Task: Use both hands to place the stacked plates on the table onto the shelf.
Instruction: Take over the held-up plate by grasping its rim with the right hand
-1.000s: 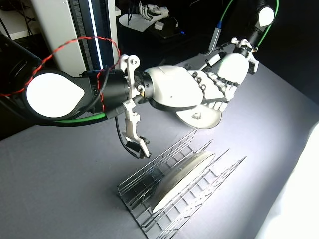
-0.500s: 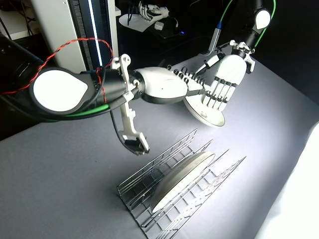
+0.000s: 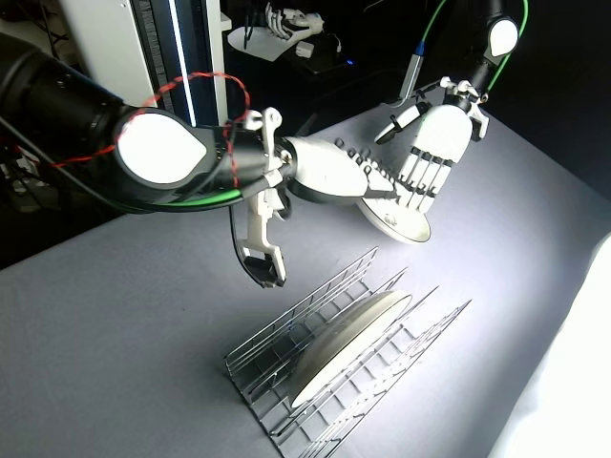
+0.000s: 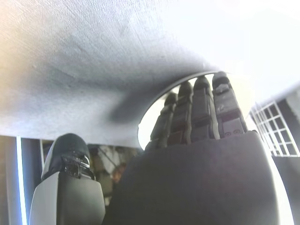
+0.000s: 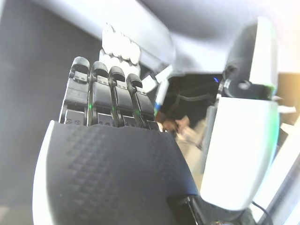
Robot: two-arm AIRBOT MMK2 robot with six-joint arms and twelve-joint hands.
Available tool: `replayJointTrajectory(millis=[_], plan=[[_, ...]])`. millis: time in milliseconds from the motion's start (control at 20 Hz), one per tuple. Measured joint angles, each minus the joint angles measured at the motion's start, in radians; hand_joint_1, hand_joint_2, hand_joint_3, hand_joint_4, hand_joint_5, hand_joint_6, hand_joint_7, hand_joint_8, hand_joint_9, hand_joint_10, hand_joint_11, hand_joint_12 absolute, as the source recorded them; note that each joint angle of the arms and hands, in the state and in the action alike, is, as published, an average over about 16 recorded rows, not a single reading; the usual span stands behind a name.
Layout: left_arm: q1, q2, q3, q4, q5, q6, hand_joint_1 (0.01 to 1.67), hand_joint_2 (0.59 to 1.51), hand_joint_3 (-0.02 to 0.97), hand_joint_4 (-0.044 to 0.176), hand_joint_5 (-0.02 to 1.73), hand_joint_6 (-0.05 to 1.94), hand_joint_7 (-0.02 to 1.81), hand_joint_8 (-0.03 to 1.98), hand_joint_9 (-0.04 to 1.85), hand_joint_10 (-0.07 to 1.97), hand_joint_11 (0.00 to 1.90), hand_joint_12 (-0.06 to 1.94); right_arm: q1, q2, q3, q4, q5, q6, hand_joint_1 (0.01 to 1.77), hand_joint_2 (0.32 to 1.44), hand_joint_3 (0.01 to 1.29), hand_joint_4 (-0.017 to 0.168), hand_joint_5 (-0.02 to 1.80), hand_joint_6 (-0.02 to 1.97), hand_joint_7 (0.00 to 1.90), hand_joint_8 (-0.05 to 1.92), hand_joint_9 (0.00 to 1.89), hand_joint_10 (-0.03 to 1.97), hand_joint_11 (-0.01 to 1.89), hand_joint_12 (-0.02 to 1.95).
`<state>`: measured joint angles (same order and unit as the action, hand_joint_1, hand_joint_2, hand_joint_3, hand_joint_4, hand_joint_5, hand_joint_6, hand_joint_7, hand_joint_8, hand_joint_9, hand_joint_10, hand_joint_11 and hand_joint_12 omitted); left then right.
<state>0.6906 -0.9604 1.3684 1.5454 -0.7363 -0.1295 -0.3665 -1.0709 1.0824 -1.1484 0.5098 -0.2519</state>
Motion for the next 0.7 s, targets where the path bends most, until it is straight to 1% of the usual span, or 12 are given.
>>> replayJointTrajectory(millis=[150,300,450,700], plan=[[0.0,-0.001,0.002,0.0,-0.002,0.0,0.02,1.065,0.011,-0.014,-0.01,-0.03,0.02,0.0,0.01,-0.01,0.01,-0.03,0.0,-0.041,0.007,0.007,-0.061,0.001,1.19,0.81,0.02,0.003,0.02,0.02,0.02,0.01,0.02,0.0,0.02,0.0],[0.0,-0.002,0.004,0.0,-0.003,0.0,0.02,1.062,0.011,-0.014,-0.01,-0.03,0.01,0.0,0.01,-0.01,0.01,-0.03,0.0,-0.086,0.023,0.014,-0.107,0.001,1.3,0.85,0.02,0.003,0.02,0.02,0.02,0.01,0.02,0.0,0.02,0.0],[0.0,-0.004,0.006,0.0,-0.005,0.0,0.02,1.061,0.011,-0.013,-0.01,-0.03,0.01,0.0,0.01,-0.01,0.01,-0.03,-0.001,-0.133,0.045,0.019,-0.136,0.001,1.38,0.88,0.03,0.003,0.02,0.02,0.02,0.01,0.02,0.0,0.02,0.0],[0.0,-0.005,0.01,-0.001,-0.007,0.0,0.02,1.061,0.011,-0.013,-0.01,-0.03,0.01,0.0,0.01,-0.01,0.01,-0.03,-0.006,-0.206,0.089,0.029,-0.169,0.001,1.46,0.94,0.04,0.003,0.02,0.02,0.02,0.01,0.02,0.0,0.02,0.0]])
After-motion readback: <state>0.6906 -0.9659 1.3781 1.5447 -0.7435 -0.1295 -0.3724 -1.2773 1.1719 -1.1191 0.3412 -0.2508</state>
